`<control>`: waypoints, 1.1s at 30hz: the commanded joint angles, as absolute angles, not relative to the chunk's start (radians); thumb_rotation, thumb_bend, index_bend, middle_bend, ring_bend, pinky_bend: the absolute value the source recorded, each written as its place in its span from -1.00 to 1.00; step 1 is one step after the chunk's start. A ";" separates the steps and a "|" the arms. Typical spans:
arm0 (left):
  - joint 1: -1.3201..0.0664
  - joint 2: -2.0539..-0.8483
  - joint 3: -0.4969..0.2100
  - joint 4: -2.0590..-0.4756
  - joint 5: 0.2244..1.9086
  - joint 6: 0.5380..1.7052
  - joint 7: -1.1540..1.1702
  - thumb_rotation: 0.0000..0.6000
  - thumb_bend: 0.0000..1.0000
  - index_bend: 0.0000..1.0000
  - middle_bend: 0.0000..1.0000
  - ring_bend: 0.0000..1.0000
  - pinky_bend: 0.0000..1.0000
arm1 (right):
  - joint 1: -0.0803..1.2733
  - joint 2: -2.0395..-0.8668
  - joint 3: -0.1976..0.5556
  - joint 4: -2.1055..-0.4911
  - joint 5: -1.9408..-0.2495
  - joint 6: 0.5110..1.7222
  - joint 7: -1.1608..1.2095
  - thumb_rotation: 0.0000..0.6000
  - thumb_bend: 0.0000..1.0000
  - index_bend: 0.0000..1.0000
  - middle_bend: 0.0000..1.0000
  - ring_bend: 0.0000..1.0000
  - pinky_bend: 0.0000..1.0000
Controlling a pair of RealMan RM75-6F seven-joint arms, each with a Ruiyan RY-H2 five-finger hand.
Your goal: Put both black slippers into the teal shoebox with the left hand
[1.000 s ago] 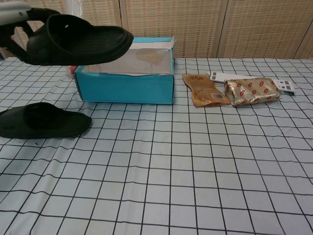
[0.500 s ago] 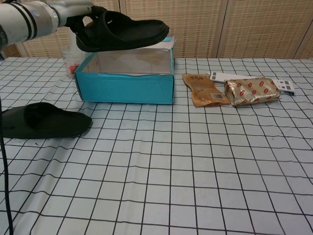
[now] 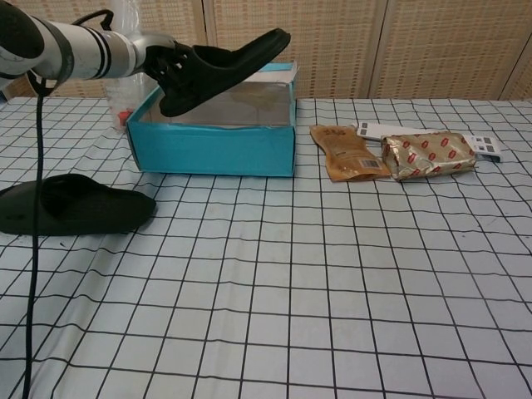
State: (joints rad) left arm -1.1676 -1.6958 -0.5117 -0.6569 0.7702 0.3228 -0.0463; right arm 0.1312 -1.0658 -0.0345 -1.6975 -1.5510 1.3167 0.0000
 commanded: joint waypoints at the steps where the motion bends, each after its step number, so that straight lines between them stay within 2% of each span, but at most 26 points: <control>1: -1.186 -1.741 -0.513 -0.582 0.803 0.298 -0.107 1.00 -0.14 0.14 0.33 -0.05 -0.19 | 0.131 -1.066 -0.035 -1.698 -1.553 1.318 0.000 1.00 -0.57 -1.00 -1.00 -1.00 -1.00; 6: -1.200 -1.777 -0.494 -0.526 0.858 0.294 -0.141 1.00 -0.14 0.14 0.33 -0.05 -0.19 | 0.133 -1.065 -0.039 -1.700 -1.554 1.312 -0.003 1.00 -0.57 -1.00 -1.00 -1.00 -1.00; 16: -1.226 -1.898 -0.397 -0.348 0.965 0.338 -0.083 1.00 -0.13 0.13 0.33 -0.05 -0.20 | 0.141 -1.064 -0.048 -1.705 -1.556 1.289 -0.001 1.00 -0.57 -1.00 -1.00 -1.00 -1.00; 21: -1.236 -1.939 -0.382 -0.289 0.975 0.324 -0.054 1.00 -0.14 -0.01 0.26 -0.05 -0.20 | 0.142 -1.062 -0.052 -1.708 -1.560 1.288 0.002 1.00 -0.57 -1.00 -1.00 -1.00 -1.00; 27: -1.233 -1.935 -0.344 -0.278 1.003 0.259 0.004 1.00 -0.13 -0.07 0.26 -0.05 -0.24 | 0.142 -1.060 -0.051 -1.707 -1.560 1.291 0.010 1.00 -0.57 -1.00 -1.00 -1.00 -1.00; 33: -1.220 -1.855 -0.324 -0.376 0.995 0.186 0.032 1.00 -0.13 -0.07 0.26 -0.05 -0.24 | 0.143 -1.061 -0.052 -1.707 -1.560 1.289 0.009 1.00 -0.57 -1.00 -1.00 -1.00 -1.00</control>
